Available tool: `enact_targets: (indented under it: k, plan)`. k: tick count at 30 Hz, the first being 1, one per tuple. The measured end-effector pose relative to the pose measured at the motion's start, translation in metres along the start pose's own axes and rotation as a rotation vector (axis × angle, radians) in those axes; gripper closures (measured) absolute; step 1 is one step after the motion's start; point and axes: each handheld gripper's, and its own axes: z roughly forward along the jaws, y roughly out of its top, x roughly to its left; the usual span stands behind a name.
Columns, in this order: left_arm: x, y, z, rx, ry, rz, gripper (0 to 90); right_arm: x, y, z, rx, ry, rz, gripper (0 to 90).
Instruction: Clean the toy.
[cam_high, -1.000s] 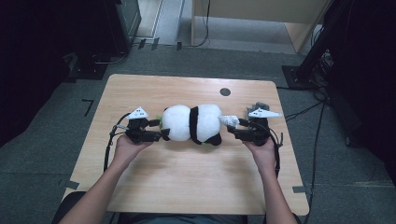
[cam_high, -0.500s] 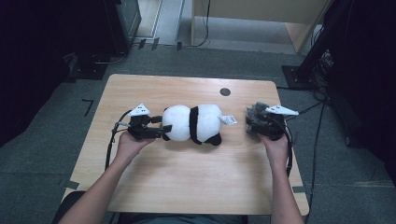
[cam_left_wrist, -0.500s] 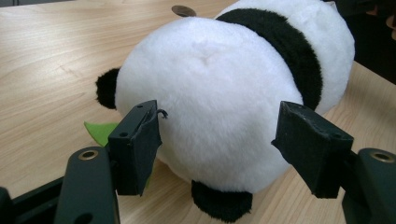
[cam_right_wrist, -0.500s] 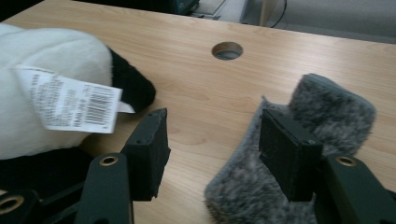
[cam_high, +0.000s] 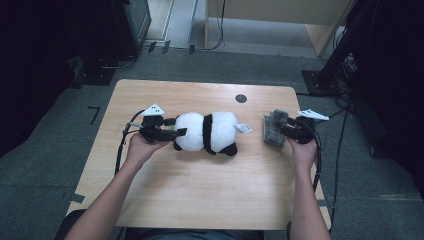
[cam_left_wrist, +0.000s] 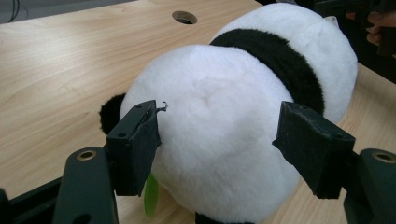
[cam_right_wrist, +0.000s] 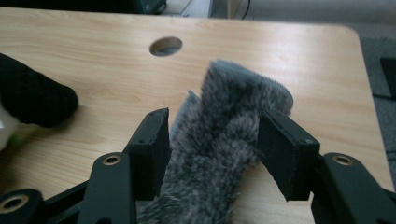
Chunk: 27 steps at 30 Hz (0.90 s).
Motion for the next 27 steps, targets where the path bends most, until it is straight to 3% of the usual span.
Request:
enact_targets:
  k: [3,4,6,9,13,17,21,27]
  plan:
    - [0.003,0.000,0.002,-0.007,0.002,-0.009,29.8,-0.008,-0.006,0.011,0.033,0.010,0.029,43.0]
    - [0.004,0.000,0.002,-0.003,0.008,-0.003,29.6,-0.011,-0.008,0.015,0.046,0.017,0.030,42.2]
    - [0.006,-0.001,0.003,-0.008,0.009,0.000,29.4,-0.014,-0.013,0.023,0.075,-0.011,0.002,42.1]
    - [0.007,-0.002,0.006,0.005,0.018,0.004,28.4,-0.019,-0.020,0.030,0.102,-0.006,0.017,41.8]
    - [0.008,-0.006,0.009,-0.002,0.013,-0.014,27.0,-0.021,-0.024,0.032,0.099,-0.002,0.056,41.7]
    - [0.010,-0.010,0.011,0.003,0.015,-0.025,24.9,-0.022,-0.023,0.027,0.086,-0.030,0.061,41.6]
    - [0.013,-0.015,0.016,0.020,0.017,-0.034,16.5,-0.021,-0.027,0.031,0.139,-0.023,0.045,40.0]
    - [0.013,-0.019,0.020,0.008,0.039,-0.006,12.1,-0.018,-0.031,0.039,0.148,0.001,0.067,40.1]
